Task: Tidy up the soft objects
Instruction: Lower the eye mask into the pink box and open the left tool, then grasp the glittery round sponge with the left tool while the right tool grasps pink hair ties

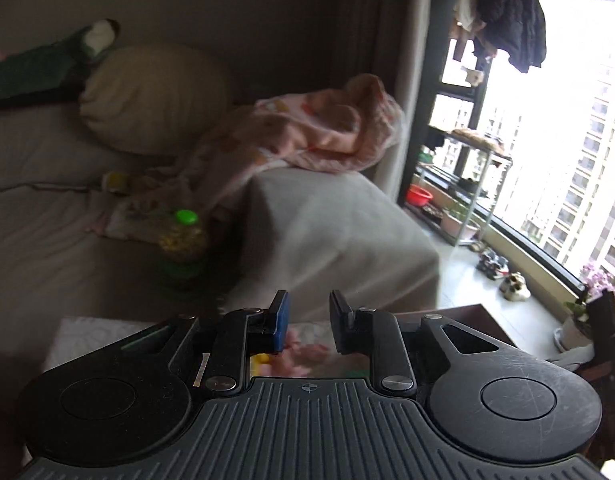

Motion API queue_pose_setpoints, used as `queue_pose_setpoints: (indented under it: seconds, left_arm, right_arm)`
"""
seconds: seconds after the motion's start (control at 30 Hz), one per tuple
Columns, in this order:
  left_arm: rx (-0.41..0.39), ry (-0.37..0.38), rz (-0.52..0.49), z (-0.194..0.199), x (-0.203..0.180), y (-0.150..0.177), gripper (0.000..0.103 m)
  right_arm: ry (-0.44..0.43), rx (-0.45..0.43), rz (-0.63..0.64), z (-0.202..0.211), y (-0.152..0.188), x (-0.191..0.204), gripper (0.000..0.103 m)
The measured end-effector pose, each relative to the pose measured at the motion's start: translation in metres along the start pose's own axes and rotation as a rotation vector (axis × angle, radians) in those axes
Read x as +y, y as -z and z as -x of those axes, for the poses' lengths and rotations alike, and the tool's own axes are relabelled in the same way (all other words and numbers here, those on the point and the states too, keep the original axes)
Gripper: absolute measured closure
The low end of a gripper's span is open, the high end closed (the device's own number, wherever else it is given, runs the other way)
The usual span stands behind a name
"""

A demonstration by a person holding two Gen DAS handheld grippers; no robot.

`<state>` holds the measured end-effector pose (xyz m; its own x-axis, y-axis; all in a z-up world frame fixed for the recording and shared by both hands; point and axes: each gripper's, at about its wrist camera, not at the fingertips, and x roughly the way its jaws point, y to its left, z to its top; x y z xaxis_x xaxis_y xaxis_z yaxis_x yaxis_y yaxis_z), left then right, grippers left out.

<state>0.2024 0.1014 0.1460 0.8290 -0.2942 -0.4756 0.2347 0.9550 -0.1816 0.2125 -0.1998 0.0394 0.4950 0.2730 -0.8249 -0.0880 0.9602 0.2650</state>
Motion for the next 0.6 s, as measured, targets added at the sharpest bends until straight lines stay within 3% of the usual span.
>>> queue_pose_setpoints:
  seconds: [0.1,0.17,0.27,0.37,0.47,0.6]
  left_arm:
    - [0.054,-0.097,0.071,0.0,0.053,-0.004,0.079]
    - [0.101,-0.111,0.095,-0.005,0.079,-0.004,0.079]
    - [0.208,-0.057,0.151,-0.021,0.105,-0.002,0.079]
    - [0.293,0.0,0.233,-0.041,0.124,0.005,0.079]
    - [0.289,-0.004,0.257,-0.056,0.135,0.016,0.079]
    - [0.257,0.069,0.363,-0.067,0.152,0.036,0.079]
  right_arm:
    - [0.03,-0.007,0.035,0.016,-0.008,0.018,0.074]
    - [0.029,-0.055,0.067,0.037,-0.017,0.035,0.06]
    - [0.01,-0.149,0.106,0.072,-0.043,0.069,0.038]
    - [-0.031,-0.212,0.153,0.097,-0.076,0.11,0.023]
    - [-0.094,-0.159,0.174,0.086,-0.111,0.148,0.015]
    - [-0.176,0.035,0.157,0.017,-0.135,0.189,0.015]
